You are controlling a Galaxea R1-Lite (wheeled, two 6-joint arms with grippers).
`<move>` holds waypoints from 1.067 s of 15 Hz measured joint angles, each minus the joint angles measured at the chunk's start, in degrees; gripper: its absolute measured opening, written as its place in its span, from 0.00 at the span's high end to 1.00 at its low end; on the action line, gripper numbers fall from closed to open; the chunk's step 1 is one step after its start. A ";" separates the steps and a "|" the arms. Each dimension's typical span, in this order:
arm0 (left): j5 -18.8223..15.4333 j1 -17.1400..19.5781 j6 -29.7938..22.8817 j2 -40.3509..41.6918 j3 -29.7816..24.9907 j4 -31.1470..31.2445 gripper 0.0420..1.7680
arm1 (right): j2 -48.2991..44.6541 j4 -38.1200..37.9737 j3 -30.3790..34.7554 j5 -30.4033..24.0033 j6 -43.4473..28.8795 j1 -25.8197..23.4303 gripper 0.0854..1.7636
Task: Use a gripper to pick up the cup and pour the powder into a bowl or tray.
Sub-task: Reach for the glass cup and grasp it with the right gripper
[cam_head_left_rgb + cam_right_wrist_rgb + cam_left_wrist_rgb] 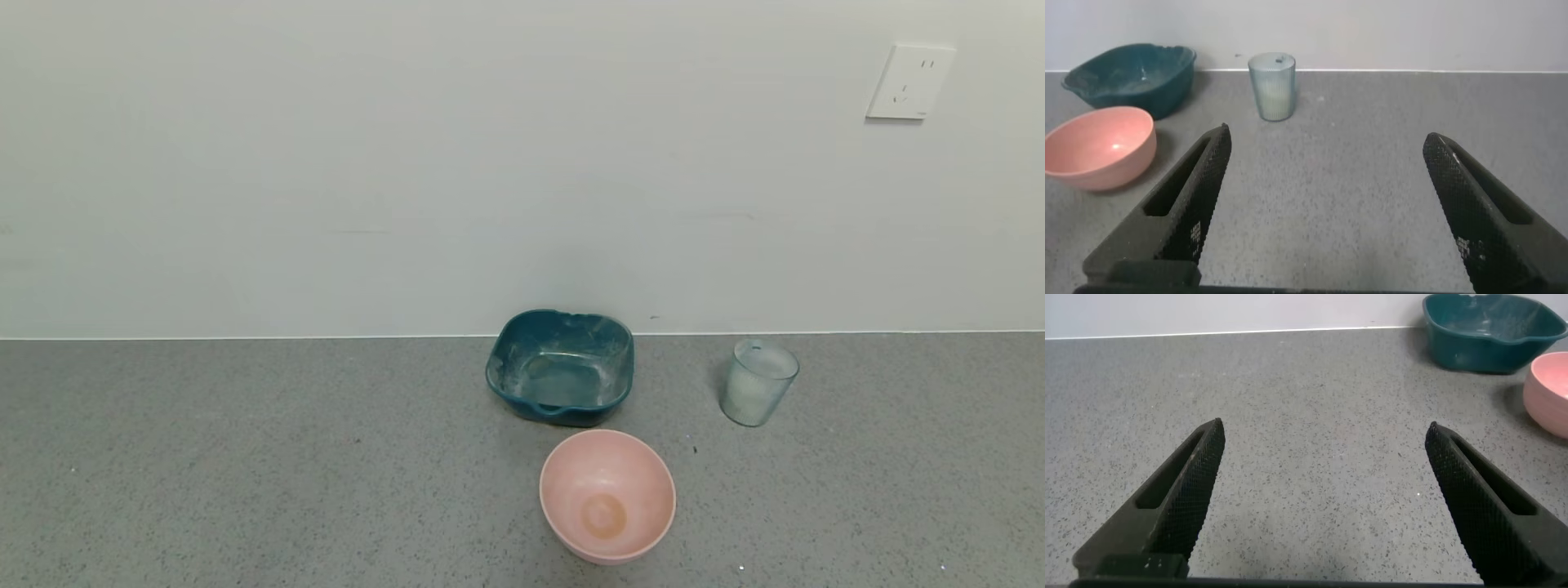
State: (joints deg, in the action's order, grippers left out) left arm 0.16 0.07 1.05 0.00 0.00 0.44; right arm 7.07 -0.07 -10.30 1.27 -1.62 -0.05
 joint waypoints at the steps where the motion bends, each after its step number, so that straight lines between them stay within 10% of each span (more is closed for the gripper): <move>1: -0.02 0.00 -0.01 0.00 0.00 0.00 0.00 | 3.01 0.15 -2.62 0.02 0.00 0.05 0.03; 9: -0.02 0.00 0.00 0.00 0.00 0.00 0.00 | 35.49 0.95 -19.96 -1.71 -0.20 0.21 0.03; 16: -0.02 0.00 0.00 0.00 0.00 0.02 0.00 | 62.61 10.29 -20.35 -3.39 -0.27 0.43 0.03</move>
State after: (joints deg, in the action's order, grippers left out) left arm 0.13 0.07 1.05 0.00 0.00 0.46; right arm 69.68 10.22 -30.65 -2.12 -1.89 0.38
